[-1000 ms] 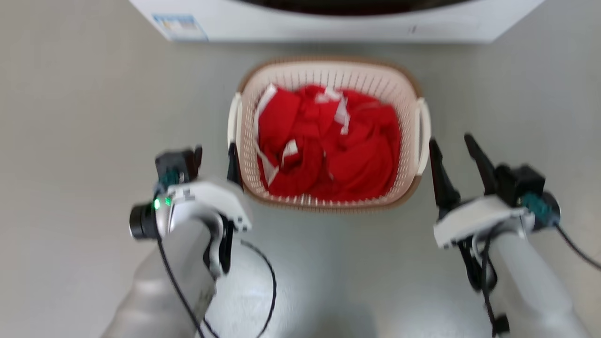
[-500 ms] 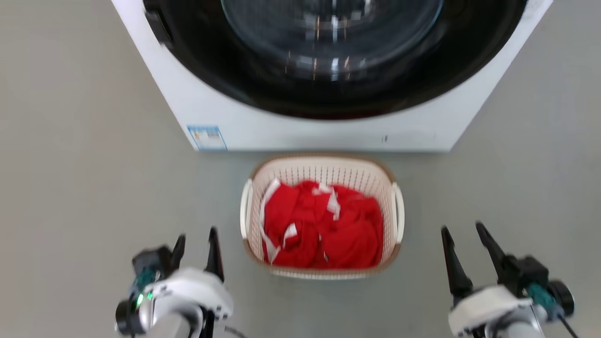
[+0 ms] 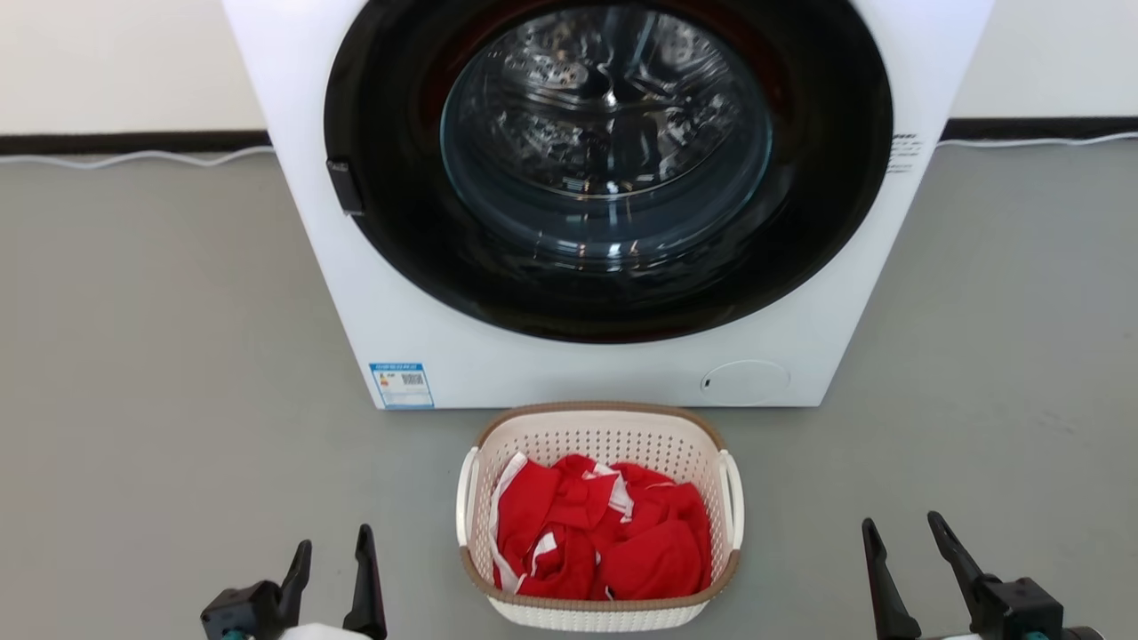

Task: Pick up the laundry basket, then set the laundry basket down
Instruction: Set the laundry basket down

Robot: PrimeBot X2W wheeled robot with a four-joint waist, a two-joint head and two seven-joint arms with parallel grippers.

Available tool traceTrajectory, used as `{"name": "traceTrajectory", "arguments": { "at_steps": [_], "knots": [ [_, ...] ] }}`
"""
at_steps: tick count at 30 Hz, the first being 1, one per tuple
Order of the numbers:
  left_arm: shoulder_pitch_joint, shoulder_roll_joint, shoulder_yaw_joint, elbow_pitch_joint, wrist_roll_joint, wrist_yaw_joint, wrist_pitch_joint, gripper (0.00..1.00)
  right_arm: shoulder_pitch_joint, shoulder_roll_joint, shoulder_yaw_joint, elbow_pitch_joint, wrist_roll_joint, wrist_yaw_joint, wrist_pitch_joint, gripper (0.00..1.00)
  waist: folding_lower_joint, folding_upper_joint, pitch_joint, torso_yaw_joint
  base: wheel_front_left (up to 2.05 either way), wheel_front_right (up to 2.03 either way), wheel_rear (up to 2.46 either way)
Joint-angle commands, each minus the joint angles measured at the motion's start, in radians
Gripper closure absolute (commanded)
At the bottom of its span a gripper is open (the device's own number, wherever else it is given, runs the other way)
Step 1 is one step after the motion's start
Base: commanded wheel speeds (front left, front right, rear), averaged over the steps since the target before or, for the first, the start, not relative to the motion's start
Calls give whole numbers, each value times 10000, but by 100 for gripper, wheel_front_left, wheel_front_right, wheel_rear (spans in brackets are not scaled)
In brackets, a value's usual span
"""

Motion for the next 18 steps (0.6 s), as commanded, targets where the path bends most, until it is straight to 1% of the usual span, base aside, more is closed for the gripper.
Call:
{"name": "traceTrajectory", "arguments": {
  "at_steps": [1,8,18],
  "knots": [
    [10,100,406,-449,217,-57,-76,0,4,-77,156,-321,-110,6,-126,0,1,-1,-156,-114,0,0,0],
    [602,98,749,-1109,283,-47,-76,0,207,-77,-79,-505,-280,6,-126,0,1,-1,-379,-313,0,0,0],
    [822,98,825,-1301,273,-35,-76,0,402,-77,-426,-658,-249,6,-126,0,1,-1,-565,-319,0,0,0]
  ]
}}
